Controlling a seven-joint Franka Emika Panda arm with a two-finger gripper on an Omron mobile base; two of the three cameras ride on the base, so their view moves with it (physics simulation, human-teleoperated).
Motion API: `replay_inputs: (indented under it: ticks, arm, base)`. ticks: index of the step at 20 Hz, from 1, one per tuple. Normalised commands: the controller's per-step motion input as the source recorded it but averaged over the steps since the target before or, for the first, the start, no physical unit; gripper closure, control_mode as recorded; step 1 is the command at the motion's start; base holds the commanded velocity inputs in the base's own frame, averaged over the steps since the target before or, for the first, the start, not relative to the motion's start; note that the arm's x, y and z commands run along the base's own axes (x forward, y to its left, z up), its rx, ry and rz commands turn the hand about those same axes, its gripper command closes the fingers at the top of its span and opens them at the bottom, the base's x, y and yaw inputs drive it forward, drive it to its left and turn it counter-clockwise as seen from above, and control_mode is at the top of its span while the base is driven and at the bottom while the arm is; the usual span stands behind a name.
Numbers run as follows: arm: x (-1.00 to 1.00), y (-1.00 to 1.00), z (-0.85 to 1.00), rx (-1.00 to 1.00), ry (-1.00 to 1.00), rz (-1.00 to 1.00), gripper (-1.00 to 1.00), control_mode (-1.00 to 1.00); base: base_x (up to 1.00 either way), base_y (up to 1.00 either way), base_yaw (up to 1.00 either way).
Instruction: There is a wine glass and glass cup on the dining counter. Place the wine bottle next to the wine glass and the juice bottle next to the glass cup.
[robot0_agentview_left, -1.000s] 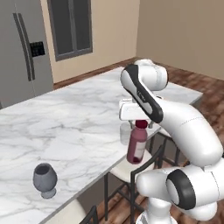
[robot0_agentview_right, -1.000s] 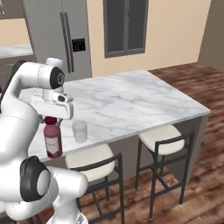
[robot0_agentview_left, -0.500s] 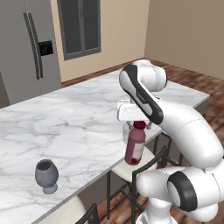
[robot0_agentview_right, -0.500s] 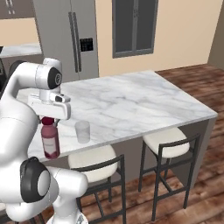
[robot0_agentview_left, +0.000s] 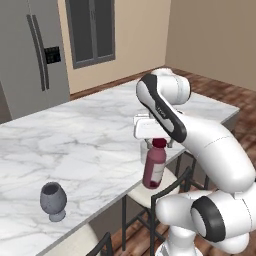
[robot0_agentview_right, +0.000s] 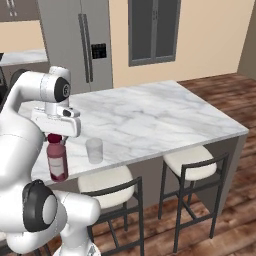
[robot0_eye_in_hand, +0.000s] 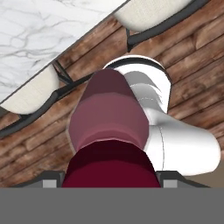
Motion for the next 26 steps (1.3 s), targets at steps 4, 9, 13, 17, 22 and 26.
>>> replay_inputs:
  ticks: [4, 9, 13, 17, 22, 26]
  arm:
    - [0.0, 0.0, 0.0, 0.0, 0.0, 0.0, 1.0, 1.0]
    - [0.2, 0.08, 0.0, -0.01, 0.0, -0.02, 1.0, -1.0]
    - [0.59, 0.2, 0.0, -0.06, 0.0, -0.06, 1.0, -1.0]
    - [0.64, 0.25, 0.0, -0.07, 0.02, -0.05, 1.0, -1.0]
    - [0.59, 0.1, -0.05, -0.09, 0.05, -0.03, 1.0, -1.0]
    - [0.48, 0.01, -0.21, -0.01, 0.03, -0.02, 1.0, -1.0]
  base:
    - [0.01, 0.0, 0.0]
    - [0.15, 0.07, 0.0]
    - [0.0, 0.0, 0.0]
    - [0.0, 0.0, 0.0]
    - [0.0, 0.0, 0.0]
    - [0.0, 0.0, 0.0]
